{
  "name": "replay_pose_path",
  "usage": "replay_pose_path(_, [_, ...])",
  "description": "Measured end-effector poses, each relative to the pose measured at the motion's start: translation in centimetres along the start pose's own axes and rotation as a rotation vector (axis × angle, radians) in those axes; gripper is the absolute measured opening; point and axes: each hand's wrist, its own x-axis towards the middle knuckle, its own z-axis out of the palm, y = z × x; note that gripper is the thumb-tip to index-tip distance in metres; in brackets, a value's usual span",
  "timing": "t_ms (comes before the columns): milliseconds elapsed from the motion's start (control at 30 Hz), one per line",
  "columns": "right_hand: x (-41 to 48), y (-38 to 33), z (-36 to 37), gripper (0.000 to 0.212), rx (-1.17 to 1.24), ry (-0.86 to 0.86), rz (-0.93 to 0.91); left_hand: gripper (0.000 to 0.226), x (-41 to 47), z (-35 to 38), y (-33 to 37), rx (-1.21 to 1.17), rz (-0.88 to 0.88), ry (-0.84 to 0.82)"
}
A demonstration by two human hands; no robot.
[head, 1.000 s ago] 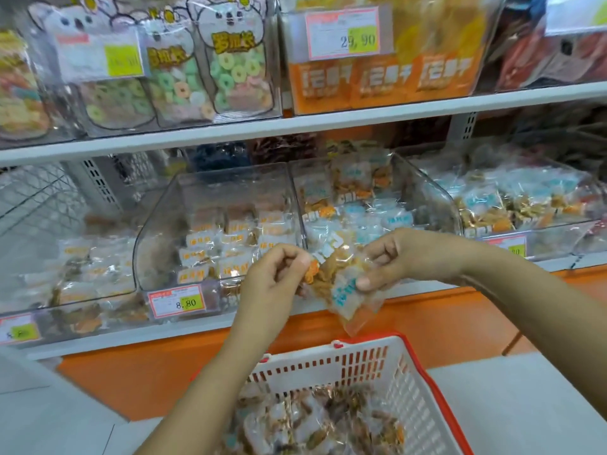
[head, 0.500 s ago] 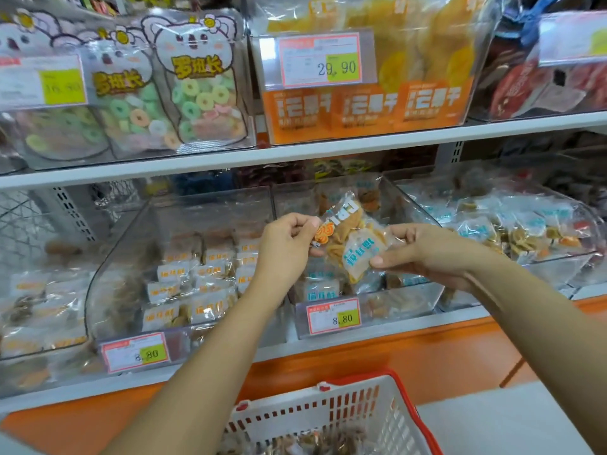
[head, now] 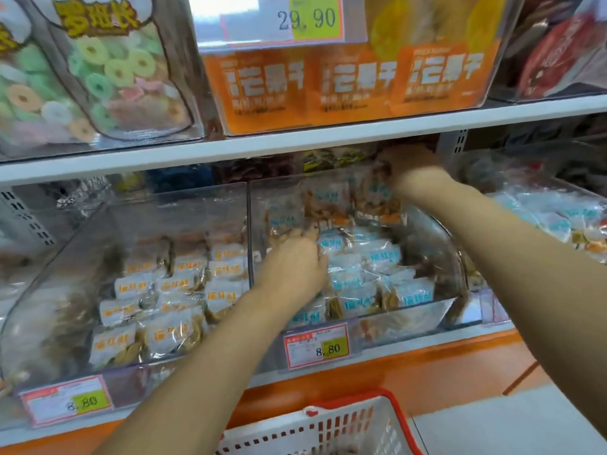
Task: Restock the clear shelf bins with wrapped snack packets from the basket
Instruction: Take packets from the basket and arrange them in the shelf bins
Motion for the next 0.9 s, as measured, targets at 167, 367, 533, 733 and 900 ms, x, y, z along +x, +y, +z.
replay_pose_path(167, [1.3, -1.8, 2.8, 0.026, -0.221, 0.007, 0.053, 0.037, 1.1, -0.3, -0.1, 0.094, -0.059, -0.09])
replay_pose_path(367, [-0.2, -3.4, 3.9, 0.04, 0.013, 0.063, 0.148, 0.034, 4.6, -1.5, -0.5, 0.235, -0.122, -0.297])
replay_pose_path(533, [-3.7, -4.9, 5.1, 0.04, -0.028, -0.04, 0.122, 0.029, 5.3, -1.4, -0.7, 0.245, -0.093, -0.27])
replay_pose_path(733, [-3.9, -4.0, 5.9, 0.048, -0.134, -0.083, 0.096, 0.044, 6.5, -0.6, 1.0, 0.189, 0.26, -0.237])
replay_pose_path(900, [-2.9, -3.7, 6.6, 0.067, -0.047, -0.064, 0.082, 0.048, 6.8, 0.4, 0.2, 0.329, 0.14, -0.262])
